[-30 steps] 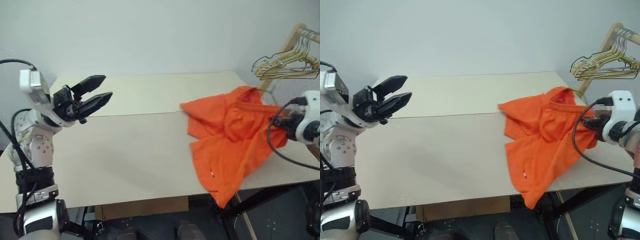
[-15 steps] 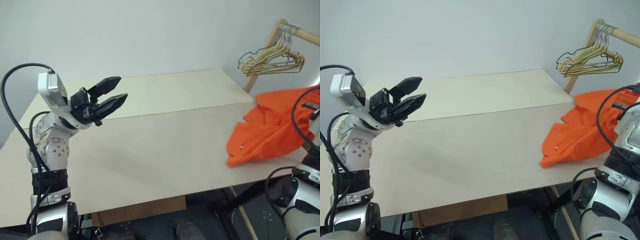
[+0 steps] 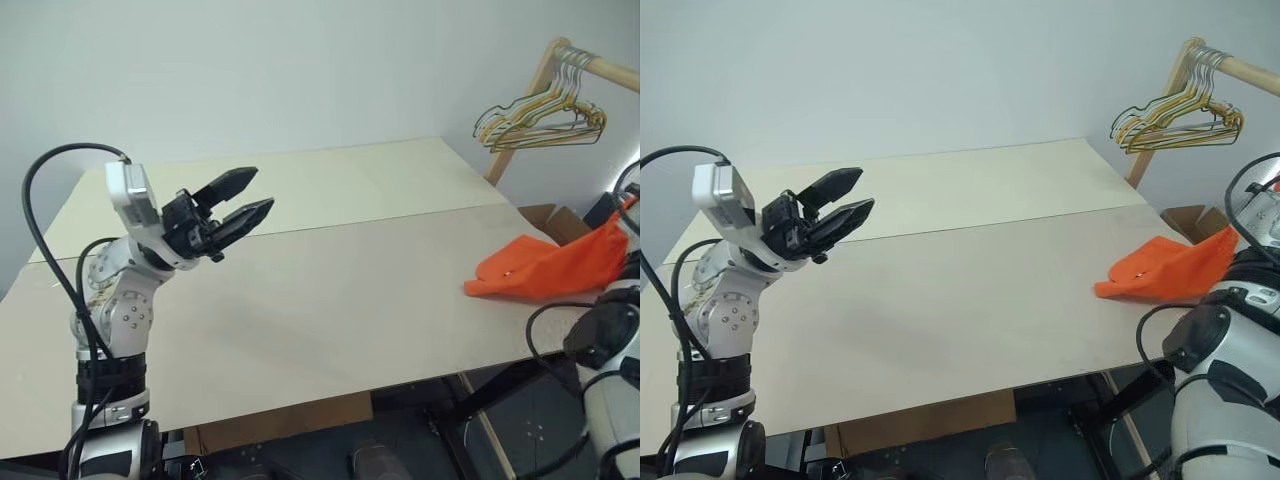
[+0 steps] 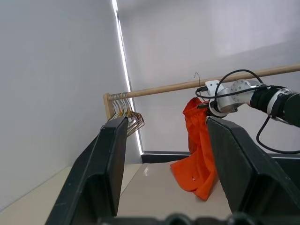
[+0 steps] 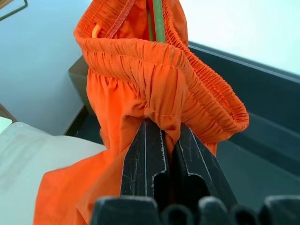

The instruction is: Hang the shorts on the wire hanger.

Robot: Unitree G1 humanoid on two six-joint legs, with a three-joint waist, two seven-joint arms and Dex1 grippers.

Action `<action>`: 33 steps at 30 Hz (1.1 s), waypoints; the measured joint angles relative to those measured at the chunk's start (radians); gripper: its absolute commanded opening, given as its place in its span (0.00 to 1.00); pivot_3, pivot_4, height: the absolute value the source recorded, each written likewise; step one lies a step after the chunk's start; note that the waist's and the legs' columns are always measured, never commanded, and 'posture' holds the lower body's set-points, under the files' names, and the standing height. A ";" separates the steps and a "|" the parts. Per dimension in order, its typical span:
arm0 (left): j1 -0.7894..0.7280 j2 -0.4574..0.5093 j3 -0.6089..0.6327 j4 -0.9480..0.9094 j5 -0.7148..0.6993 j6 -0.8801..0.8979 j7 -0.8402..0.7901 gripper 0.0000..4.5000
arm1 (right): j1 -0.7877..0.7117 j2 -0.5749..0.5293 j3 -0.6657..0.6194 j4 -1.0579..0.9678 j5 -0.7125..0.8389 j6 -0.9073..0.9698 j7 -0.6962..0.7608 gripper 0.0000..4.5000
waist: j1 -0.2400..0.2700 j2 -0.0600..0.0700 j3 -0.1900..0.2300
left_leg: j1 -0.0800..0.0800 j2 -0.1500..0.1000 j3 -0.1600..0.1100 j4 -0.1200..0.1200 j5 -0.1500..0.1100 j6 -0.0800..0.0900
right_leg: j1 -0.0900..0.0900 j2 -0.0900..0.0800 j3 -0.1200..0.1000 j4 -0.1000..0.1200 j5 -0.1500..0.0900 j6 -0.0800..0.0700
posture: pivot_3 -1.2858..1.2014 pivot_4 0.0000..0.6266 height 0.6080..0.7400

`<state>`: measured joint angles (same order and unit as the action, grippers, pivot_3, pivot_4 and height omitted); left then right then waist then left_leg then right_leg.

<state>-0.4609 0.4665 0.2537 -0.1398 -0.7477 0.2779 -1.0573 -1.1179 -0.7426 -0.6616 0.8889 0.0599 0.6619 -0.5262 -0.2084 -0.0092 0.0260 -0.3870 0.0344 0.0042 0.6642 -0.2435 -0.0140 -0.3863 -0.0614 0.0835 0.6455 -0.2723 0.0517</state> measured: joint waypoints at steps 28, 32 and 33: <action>0.004 0.023 -0.010 0.000 -0.008 -0.012 -0.014 0.65 | 0.010 -0.081 0.049 0.187 0.136 -0.063 -0.086 0.63 | 0.013 0.000 0.000 | 0.000 0.000 0.001 0.000 0.000 0.000 | 0.001 0.000 0.001 -0.002 0.000 0.000 | 0.49 0.00 1.00; 0.023 0.023 0.000 -0.011 -0.022 -0.012 -0.008 0.65 | 0.010 -0.082 0.123 0.176 0.080 -0.072 -0.110 0.94 | 0.025 0.000 0.000 | 0.003 0.000 0.004 -0.002 0.000 0.000 | 0.001 0.000 0.005 -0.002 0.000 0.000 | 0.50 0.00 1.00; 0.032 0.023 0.001 -0.014 -0.023 -0.012 -0.006 0.65 | 0.010 -0.082 0.140 0.167 0.068 -0.074 -0.115 0.99 | 0.029 0.000 0.000 | 0.003 0.000 0.005 -0.002 0.000 0.000 | 0.001 0.000 0.006 -0.002 0.000 0.000 | 0.50 0.00 1.00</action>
<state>-0.4288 0.4895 0.2548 -0.1541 -0.7703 0.2656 -1.0633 -1.1080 -0.8243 -0.5220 1.0555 0.1280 0.5876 -0.6416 -0.1797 -0.0093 0.0260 -0.3836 0.0344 0.0094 0.6618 -0.2436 -0.0139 -0.3850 -0.0612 0.0890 0.6436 -0.2724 0.0521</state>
